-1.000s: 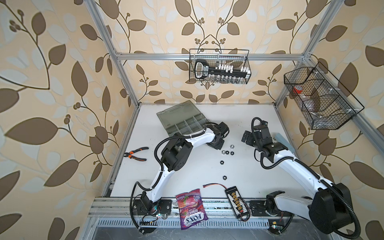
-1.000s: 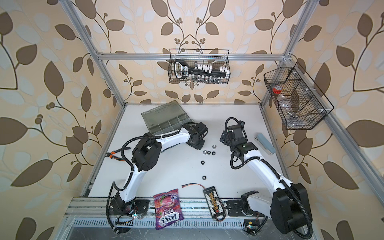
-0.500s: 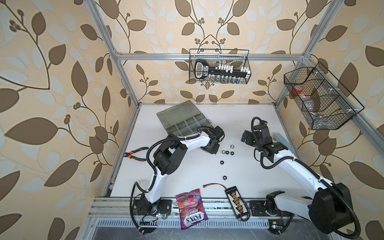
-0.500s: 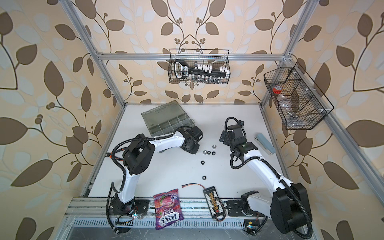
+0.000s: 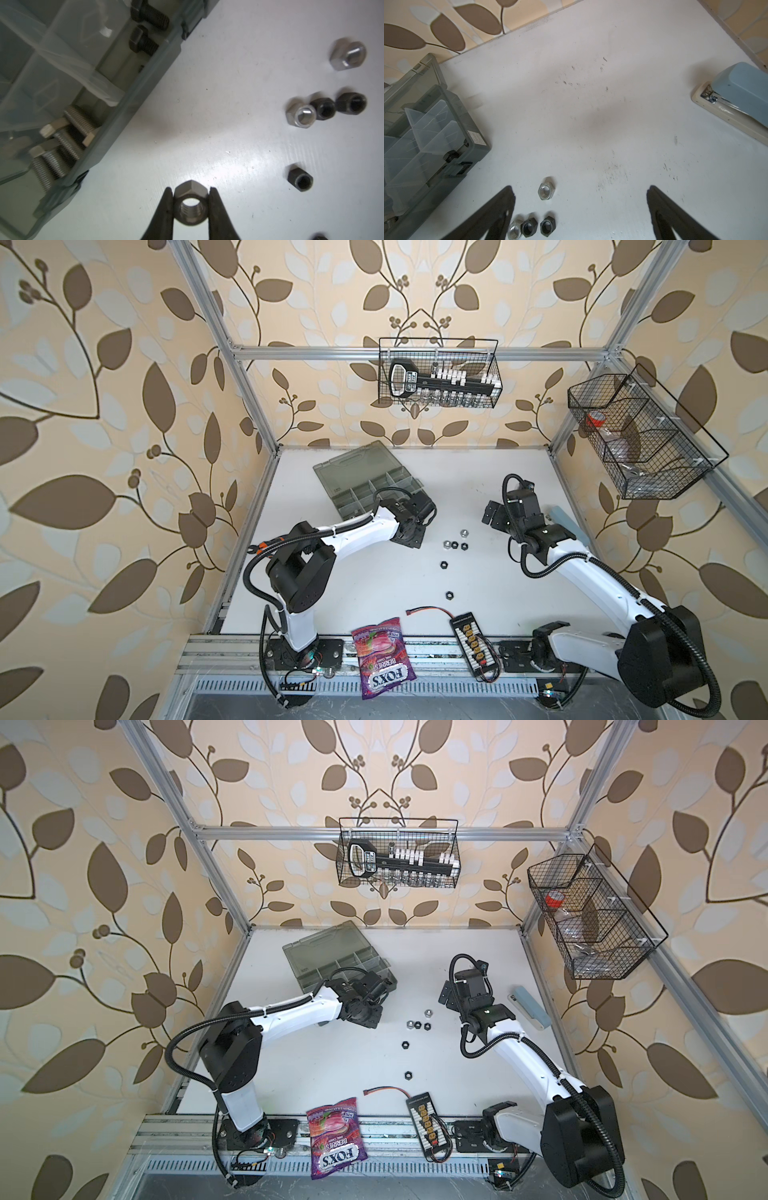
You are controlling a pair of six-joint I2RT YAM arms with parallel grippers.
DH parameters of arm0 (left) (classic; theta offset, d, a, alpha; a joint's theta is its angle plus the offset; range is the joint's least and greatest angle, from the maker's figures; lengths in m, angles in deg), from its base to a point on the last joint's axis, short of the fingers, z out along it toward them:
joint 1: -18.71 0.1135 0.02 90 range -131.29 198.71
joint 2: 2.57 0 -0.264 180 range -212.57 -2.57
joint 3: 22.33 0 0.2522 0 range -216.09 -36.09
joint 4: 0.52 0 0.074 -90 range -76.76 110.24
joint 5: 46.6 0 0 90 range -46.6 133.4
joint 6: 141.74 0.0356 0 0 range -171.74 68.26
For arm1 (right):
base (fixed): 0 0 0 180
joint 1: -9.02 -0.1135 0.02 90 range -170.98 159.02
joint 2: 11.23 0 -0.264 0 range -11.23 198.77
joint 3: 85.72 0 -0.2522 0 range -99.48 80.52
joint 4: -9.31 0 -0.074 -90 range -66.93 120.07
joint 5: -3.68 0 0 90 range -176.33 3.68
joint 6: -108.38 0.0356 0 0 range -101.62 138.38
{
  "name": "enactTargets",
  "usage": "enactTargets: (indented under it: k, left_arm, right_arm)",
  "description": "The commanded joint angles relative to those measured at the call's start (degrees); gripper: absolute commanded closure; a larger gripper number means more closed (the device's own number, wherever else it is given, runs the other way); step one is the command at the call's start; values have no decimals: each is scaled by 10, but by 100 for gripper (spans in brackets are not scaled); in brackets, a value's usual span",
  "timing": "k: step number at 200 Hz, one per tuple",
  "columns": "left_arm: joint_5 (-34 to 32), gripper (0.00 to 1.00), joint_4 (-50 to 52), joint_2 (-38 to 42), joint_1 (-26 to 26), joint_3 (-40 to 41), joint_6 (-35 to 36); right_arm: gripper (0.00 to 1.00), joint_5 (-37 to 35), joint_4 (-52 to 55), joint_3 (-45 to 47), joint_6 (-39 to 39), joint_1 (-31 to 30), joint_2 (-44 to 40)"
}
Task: Sort the screws and nuts into containers
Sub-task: Pick up the nut at the center of the table, then place the nut into the container.
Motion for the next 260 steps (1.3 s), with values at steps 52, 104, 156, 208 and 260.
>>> enactTargets:
  k: [52, 104, 156, 208, 260]
  left_arm:
    - [-43, 92, 29, 127, 98, 41, -5]
    - [-44, 92, 19, 137, 221, 50, 34]
    - [-14, 92, -6, 96, 275, 43, 51]
    - [2, 92, -19, 35, 286, 21, 59]
    - [-1, 92, -27, -10, 295, -8, 77]
  right_arm:
    - [0, -3, -4, -11, -10, 3, -6]
    - [0, 1, -2, -12, -11, 3, -9]
    - [0, 7, -2, -13, -8, 3, -10]
    - [0, 4, 4, -23, -9, 3, -9]
    - [0, -6, 10, -15, -9, 3, -19]
